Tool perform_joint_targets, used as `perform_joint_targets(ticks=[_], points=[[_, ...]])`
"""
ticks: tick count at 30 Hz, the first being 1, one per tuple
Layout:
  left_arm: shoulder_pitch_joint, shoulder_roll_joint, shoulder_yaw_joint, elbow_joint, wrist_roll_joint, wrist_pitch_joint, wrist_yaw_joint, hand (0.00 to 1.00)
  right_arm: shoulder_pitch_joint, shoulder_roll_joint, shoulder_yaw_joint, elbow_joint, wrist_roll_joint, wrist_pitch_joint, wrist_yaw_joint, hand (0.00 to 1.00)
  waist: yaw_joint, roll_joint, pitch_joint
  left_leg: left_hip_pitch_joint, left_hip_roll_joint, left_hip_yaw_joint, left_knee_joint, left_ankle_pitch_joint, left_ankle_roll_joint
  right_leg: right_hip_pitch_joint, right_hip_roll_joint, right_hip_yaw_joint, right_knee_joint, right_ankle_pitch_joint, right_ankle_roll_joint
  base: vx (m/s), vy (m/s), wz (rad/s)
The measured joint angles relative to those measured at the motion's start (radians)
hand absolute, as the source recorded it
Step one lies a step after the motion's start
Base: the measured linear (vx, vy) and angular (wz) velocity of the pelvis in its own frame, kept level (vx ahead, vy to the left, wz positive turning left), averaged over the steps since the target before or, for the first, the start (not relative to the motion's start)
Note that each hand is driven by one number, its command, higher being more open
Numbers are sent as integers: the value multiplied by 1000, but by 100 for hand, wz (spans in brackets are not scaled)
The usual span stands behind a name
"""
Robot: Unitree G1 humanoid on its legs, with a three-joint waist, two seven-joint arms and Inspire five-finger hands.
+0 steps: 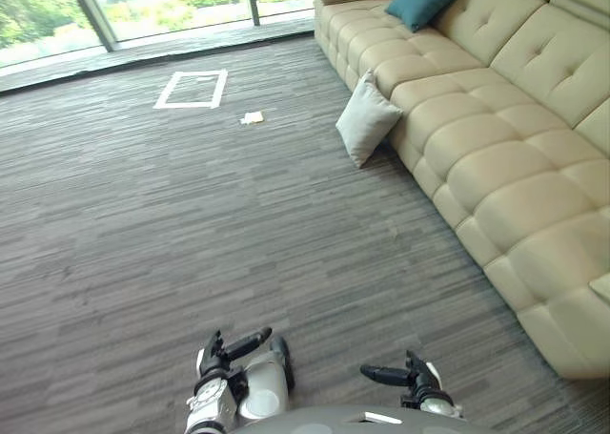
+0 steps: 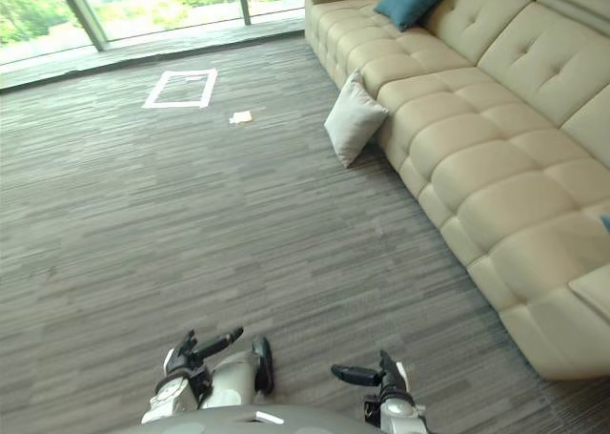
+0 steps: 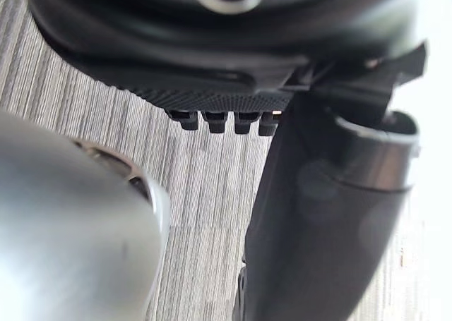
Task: Pick up cushions and gather them together orderly.
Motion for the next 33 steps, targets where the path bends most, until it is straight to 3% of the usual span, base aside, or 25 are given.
perform_joint_targets(ticks=[1,3,5,7,8,9,10,11,12,13,14,15,16,18,19,21,22,24,25,27,29,31,32,33], points=[[-9,0,-15,22,-1,3,3,100,-5,-8,1,-8,-8,-6,5,100,-4,12,9,62,-20,-10,3,-50,8,-99,-31,3,234,34,10,720,276,25],[-9,-3,-36,31,0,7,6,100,-5,-28,10,-22,-10,-12,11,100,-5,30,17,137,-27,-14,-10,-85,9,-172,-45,-3,368,21,0,444,141,1],[6,-18,-44,40,0,7,8,100,-2,-44,9,-60,-10,-28,7,100,-22,68,21,265,-25,-39,-74,-120,10,-312,-46,-40,433,-14,-36,526,81,17],[5,-18,-74,40,1,7,8,100,-5,-45,1,-90,-11,-42,5,100,-38,80,26,334,-5,-72,-113,-148,-11,-429,-34,-87,368,-49,-45,565,-44,41],[6,-16,-75,41,1,7,7,100,-15,-43,-3,-87,-9,-45,5,100,-38,78,32,397,21,-90,-144,-173,-20,-497,-16,-130,209,-68,-69,522,-135,37],[5,-15,-75,41,2,7,7,100,-15,-39,-5,-88,-8,-47,5,100,-39,74,32,428,36,-104,-154,-190,-37,-510,-5,-151,92,-66,-66,654,-224,55],[4,-8,-76,40,3,6,3,100,-15,-34,-8,-87,-9,-47,4,100,-40,60,32,467,42,-130,-171,-211,-71,-518,11,-152,-107,-35,-42,705,-300,61],[4,0,-77,43,4,6,-2,100,-12,-31,-10,-85,-5,-46,5,100,-43,47,30,493,34,-151,-182,-229,-89,-511,7,-142,-189,86,-56,495,-229,62],[3,-9,-77,64,6,7,-2,100,-20,-32,-23,-80,1,-42,7,100,-47,55,26,513,54,-175,-183,-238,-89,-495,14,-165,-167,72,-122,633,-305,53],[0,-24,-78,66,11,7,-5,100,-26,-49,-26,-67,-4,-42,3,100,-42,85,15,508,76,-204,-171,-215,-72,-490,27,-183,-144,18,-133,613,-296,46],[0,-38,-76,63,20,5,-7,100,-27,-56,-28,-66,-2,-41,3,100,-42,94,17,503,86,-215,-145,-196,-85,-481,24,-200,-123,-23,-141,813,-396,42],[-1,-44,-74,64,21,6,-4,100,-32,-58,-29,-64,0,-39,4,100,-46,99,16,492,98,-227,-110,-182,-103,-463,25,-218,-121,-48,-149,608,-303,46],[0,-47,-72,65,22,6,-4,100,-32,-56,-28,-58,0,-38,2,100,-54,113,10,475,118,-250,-38,-158,-140,-419,31,-243,-135,-70,-160,373,-191,51],[-3,-52,-63,59,24,6,-5,100,-28,-55,-19,-46,-1,-31,3,100,-59,117,9,408,146,-294,159,-108,-227,-335,49,-280,-194,-85,-165,303,-138,44],[-2,-50,-53,40,31,5,-9,100,-22,-58,0,-43,-1,-29,3,100,-55,118,9,312,158,-307,373,-58,-298,-270,65,-292,-251,-88,-166,346,-126,22],[1,-53,-51,26,32,5,-10,100,-25,-63,14,-36,-1,-27,4,100,-54,122,10,219,180,-277,558,-59,-286,-211,84,-298,-302,-89,-166,311,-37,5],[7,-48,-51,11,31,5,-11,100,-26,-63,22,-18,1,-23,3,100,-48,117,11,116,209,-204,672,-83,-227,-132,102,-298,-377,-91,-168,255,2,-7],[8,-34,-51,7,30,5,-9,100,-26,-54,15,-4,3,-18,0,100,-34,104,16,53,236,-106,602,-129,-148,-59,102,-295,-442,-75,-142,254,33,-15],[9,-31,-51,7,30,5,-9,100,-26,-53,14,0,3,-17,-2,100,-32,102,16,33,246,-66,526,-144,-123,-28,99,-292,-471,-72,-135,313,69,-15],[21,-33,-34,-3,29,4,-7,100,-23,-51,14,1,2,-15,-2,100,-25,96,19,2,238,-27,310,-148,-111,16,76,-284,-509,-72,-115,287,122,-14],[20,-36,-15,-4,27,-4,-3,100,-22,-46,14,3,2,-13,-5,100,-18,87,23,-27,215,-53,116,-129,-109,45,35,-265,-524,-89,-83,360,233,-21],[21,-36,-16,-3,17,-17,-1,100,-20,-45,14,6,2,-11,-14,100,-8,88,25,-52,205,-79,1,-76,-123,60,-7,-232,-521,-124,-27,419,365,-31],[23,-37,-16,-3,8,-18,0,100,-18,-47,15,6,2,-10,-13,100,-5,91,23,-52,208,-79,-7,-71,-124,67,-14,-222,-516,-140,-12,395,414,-38],[24,-36,-15,-3,-9,-18,0,100,-17,-44,13,7,2,-10,-14,100,-1,92,21,-56,203,-77,18,-19,-119,81,-30,-206,-508,-163,6,434,441,-42]])
